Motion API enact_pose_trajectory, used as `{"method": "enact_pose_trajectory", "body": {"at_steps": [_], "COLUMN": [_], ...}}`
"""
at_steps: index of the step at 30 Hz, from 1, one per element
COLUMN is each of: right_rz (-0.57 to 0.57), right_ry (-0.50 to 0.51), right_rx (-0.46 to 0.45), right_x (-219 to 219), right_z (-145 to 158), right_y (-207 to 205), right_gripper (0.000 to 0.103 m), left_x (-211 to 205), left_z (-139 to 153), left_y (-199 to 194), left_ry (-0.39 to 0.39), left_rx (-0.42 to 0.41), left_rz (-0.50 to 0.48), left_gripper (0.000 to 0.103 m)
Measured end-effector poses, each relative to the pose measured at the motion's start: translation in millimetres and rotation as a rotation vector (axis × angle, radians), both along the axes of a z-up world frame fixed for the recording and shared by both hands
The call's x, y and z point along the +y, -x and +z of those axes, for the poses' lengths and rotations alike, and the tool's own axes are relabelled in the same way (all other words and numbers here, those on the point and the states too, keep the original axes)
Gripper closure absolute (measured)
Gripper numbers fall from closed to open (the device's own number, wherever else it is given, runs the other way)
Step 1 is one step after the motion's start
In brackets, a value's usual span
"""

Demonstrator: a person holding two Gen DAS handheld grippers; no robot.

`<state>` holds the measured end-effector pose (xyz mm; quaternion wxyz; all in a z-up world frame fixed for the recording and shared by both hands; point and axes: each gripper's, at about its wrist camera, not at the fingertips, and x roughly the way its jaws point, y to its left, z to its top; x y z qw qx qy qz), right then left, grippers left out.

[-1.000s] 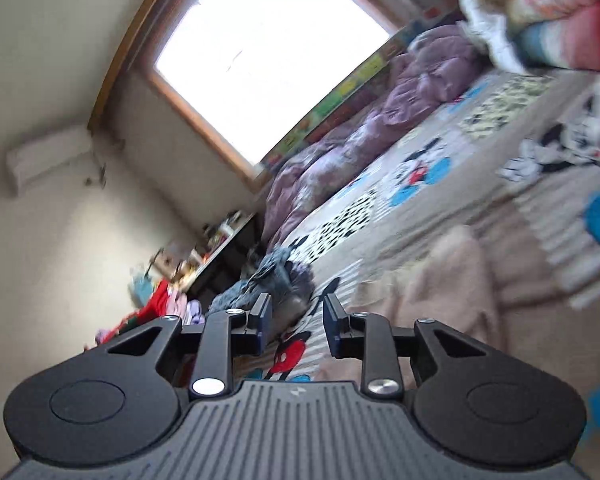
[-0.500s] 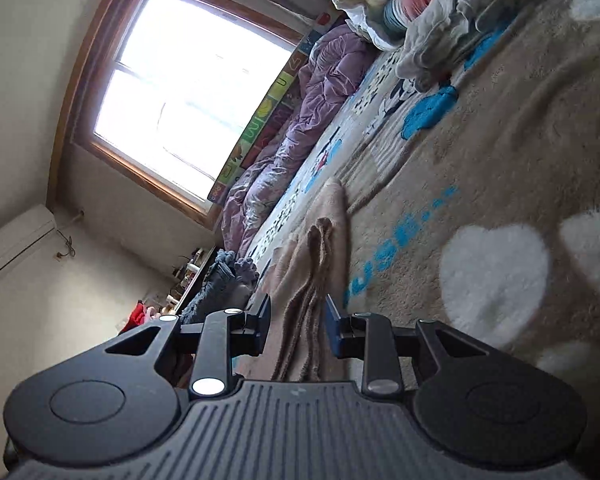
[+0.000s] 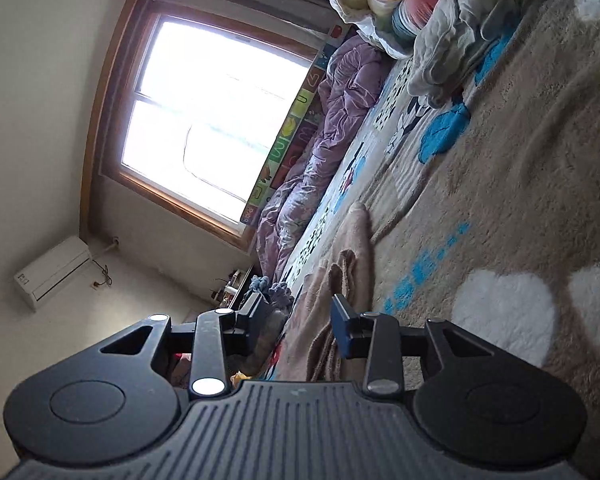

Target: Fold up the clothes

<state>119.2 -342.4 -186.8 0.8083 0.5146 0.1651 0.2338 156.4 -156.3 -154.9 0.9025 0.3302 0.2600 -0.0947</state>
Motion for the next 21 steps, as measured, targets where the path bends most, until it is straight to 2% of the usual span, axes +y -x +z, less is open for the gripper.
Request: {"method": "enact_pose_trajectory", "body": {"at_steps": [2,5,6,9,13,15,18,21], "right_rz": [-0.005,-0.002,0.004,0.024,0.094,0.132,0.181,0.224], "right_ry": [-0.007,0.019,0.053,0.162,0.405,0.516,0.680,0.789], "right_rx": [0.003,-0.003,-0.013,-0.048,-0.157,-0.219,-0.301,-0.355], "right_x": [-1.9,0.2,4.5,18.3,57.2,82.3,123.1,156.3], "right_z": [-1.2,0.7,4.2,15.4,39.6,49.4,61.6,67.6], "right_y": [-2.0,-3.8,-3.1,-1.0,7.3,12.4,19.2,22.3], "right_gripper": [0.063,0.063,0.063,0.063,0.062,0.063,0.063,0.063], "left_x": [4.6,11.5,19.0,51.7,101.8,127.9,152.4,176.2], "left_z": [6.0,15.0,19.0,31.8,39.1,39.4,35.7,31.8], "left_y": [-12.7,-31.7,-39.0,-57.1,-66.0,-69.4,-73.0,-76.5], "left_ry": [0.036,0.089,0.139,0.359,0.675,0.813,0.920,1.022], "left_rx": [0.026,0.064,0.092,0.189,0.275,0.286,0.293,0.299], "left_rz": [0.008,0.020,0.021,0.022,0.044,0.045,0.071,0.099], "left_gripper": [0.075,0.090,0.095,0.096,0.097,0.097,0.097,0.097]}}
